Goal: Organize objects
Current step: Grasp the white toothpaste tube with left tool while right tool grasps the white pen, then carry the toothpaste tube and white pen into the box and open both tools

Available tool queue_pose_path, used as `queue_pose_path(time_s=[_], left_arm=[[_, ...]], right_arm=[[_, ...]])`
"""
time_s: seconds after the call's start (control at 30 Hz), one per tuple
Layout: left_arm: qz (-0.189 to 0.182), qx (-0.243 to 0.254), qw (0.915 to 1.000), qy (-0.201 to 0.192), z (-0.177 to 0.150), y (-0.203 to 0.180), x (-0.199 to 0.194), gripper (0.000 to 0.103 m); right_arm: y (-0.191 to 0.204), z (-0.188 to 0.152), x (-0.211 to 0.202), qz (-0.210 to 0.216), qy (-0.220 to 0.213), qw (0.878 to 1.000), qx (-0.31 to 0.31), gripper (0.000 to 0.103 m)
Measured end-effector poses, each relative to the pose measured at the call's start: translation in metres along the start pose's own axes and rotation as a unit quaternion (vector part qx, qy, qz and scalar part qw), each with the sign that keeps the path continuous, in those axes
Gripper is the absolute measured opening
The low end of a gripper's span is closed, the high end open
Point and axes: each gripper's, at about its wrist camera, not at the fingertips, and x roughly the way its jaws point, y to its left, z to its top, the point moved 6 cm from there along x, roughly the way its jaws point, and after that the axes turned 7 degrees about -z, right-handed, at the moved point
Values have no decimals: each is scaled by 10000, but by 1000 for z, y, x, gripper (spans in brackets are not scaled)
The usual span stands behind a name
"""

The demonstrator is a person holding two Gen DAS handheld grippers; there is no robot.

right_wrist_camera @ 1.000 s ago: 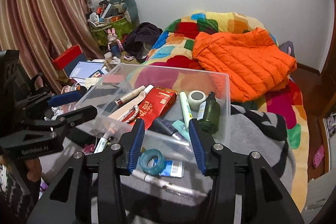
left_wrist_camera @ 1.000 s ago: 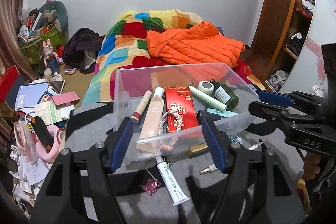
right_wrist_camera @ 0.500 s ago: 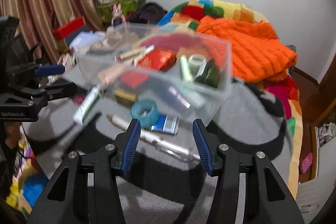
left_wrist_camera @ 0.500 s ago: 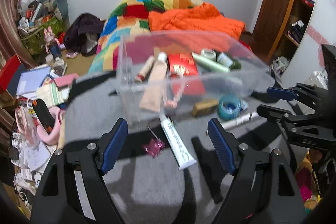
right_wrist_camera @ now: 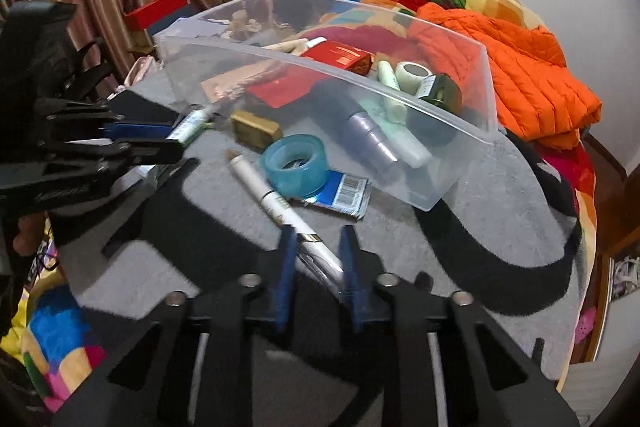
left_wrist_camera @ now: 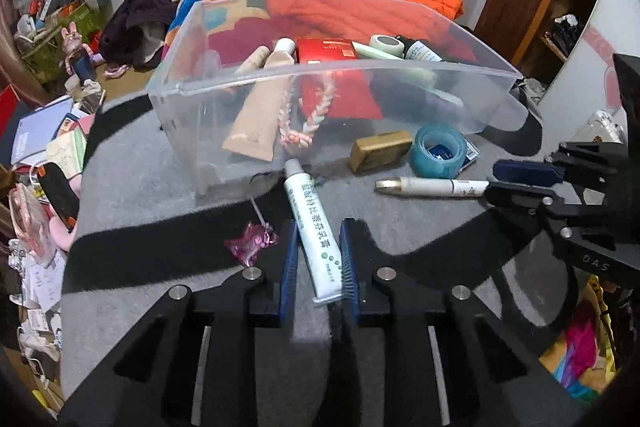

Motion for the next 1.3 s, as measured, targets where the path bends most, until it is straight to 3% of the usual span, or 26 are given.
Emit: queue_pose_path(time_s=[0.23,0.4,0.47,0.6,0.7,0.77,0.83,0.9,1.3], left_arm=[[-270,143,9995,13,-23,-3,-18,17],[-256,413,9988,73,-38,-13,-28,17],[-239,391,9989,64,-37,-14,-28,17],[-232,316,9992,75,-29,-11,-19,18],[-150,352,9993,-13,-23,-12,-13,18],[-55,430,9990,-126,-22,-13,-11,16],[-94,384,9990,-209,-23,-12,-12,16],[-138,299,9991,-275,-23,-10,-16,16],[-257,-75,9943,-1031,8,1,-61,16]], right_arm=[[18,-17,-18,425,111,9990,-87,10],[28,-23,-24,493,95,9987,-130,11],[30,-19,-22,383,70,9992,-110,12],[31,-9,-12,176,3,9998,-26,27],[34,-4,-5,42,-51,10000,0,27],[39,-4,2,-4,-22,10000,-25,24],[43,-6,1,-68,-144,9999,-41,10],[45,-6,-3,-153,-201,9997,-41,10],[20,24,-51,258,-871,9924,827,10]])
